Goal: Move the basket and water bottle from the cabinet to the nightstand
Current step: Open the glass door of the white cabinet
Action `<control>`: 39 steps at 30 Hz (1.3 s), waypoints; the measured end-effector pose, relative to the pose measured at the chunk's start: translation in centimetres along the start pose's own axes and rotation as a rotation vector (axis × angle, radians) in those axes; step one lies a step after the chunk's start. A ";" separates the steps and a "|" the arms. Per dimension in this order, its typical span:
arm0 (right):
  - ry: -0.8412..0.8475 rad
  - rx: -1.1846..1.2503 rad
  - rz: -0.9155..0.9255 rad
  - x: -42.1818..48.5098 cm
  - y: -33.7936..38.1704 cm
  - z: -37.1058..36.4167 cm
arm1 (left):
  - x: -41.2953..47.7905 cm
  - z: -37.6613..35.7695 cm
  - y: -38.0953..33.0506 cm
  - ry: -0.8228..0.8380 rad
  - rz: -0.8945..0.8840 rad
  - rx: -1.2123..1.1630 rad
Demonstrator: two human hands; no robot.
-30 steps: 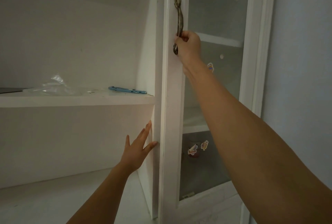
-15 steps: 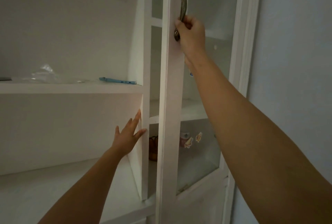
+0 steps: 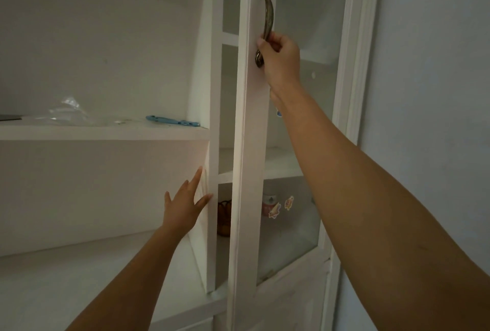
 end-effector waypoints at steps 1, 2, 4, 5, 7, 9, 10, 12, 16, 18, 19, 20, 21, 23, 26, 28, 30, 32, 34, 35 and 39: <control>0.001 0.003 0.000 0.0 0.0 0.0 | -0.7 0.2 0.1 -0.036 0.005 -0.001; 0.000 0.004 0.001 -0.1 0.0 0.0 | -1.4 0.3 0.1 -0.078 -0.002 0.017; -0.007 0.001 0.008 -0.1 -0.1 0.0 | -3.1 0.3 -0.4 -0.163 -0.086 0.087; -0.011 -0.002 0.012 -0.1 -0.1 0.0 | -4.0 0.1 -0.8 -0.199 -0.157 0.117; -0.015 -0.015 0.018 -0.1 -0.1 0.1 | -5.3 -0.5 -1.7 -0.226 -0.289 0.156; -0.019 -0.036 0.021 0.0 0.0 0.2 | -6.2 -1.1 -2.5 -0.208 -0.363 0.185; -0.019 -0.044 0.024 0.0 0.0 0.2 | -6.6 -1.3 -2.8 -0.197 -0.389 0.194; -0.017 -0.058 0.030 -0.1 0.1 0.2 | -7.3 -1.6 -3.3 -0.168 -0.430 0.196; -0.012 -0.088 0.036 -0.2 0.3 0.2 | -8.2 -2.3 -3.4 -0.053 -0.424 0.129; 0.002 -0.119 0.053 -0.3 0.6 0.3 | -8.3 -2.7 -3.3 -0.008 -0.395 0.104; 0.015 -0.145 0.066 -0.6 0.8 0.3 | -8.4 -2.9 -3.2 0.010 -0.382 0.099; 0.028 -0.179 0.081 -1.1 0.9 0.4 | -8.5 -3.2 -3.1 0.024 -0.372 0.096; 0.039 -0.230 0.098 -1.7 0.8 0.5 | -8.5 -3.5 -3.1 0.029 -0.364 0.088; 0.067 -0.397 0.160 -3.6 0.3 1.0 | -8.7 -4.0 -3.1 0.024 -0.351 0.047; 0.188 -0.675 0.245 -7.3 -1.6 1.4 | -8.9 -4.0 -3.3 0.019 -0.343 0.001; 0.287 -0.832 0.255 -9.9 -3.3 1.5 | -9.1 -3.8 -3.5 0.018 -0.334 0.005; 0.356 -0.977 0.298 -12.0 -4.9 1.3 | -9.2 -3.6 -3.7 0.015 -0.328 0.015; 0.379 -1.075 0.307 -13.1 -6.1 1.4 | -9.4 -3.4 -4.0 0.012 -0.321 0.009; 0.380 -1.132 0.277 -13.6 -6.9 1.4 | -9.5 -3.3 -4.1 0.006 -0.318 0.001; 0.378 -1.137 0.261 -13.8 -6.9 1.3 | -9.5 -3.3 -4.1 0.003 -0.317 0.004; 0.349 -1.066 0.233 -14.3 -6.3 1.3 | -9.9 -2.5 -4.7 -0.064 -0.334 0.048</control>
Point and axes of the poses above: each hand's wrist, its own x-axis towards the middle knuckle, its own z-axis out of the back of the hand, y = z × x, the point moved 6 cm from there along x, towards the middle knuckle, and after that the axes turned 10 degrees about x, right-handed, at the moved point
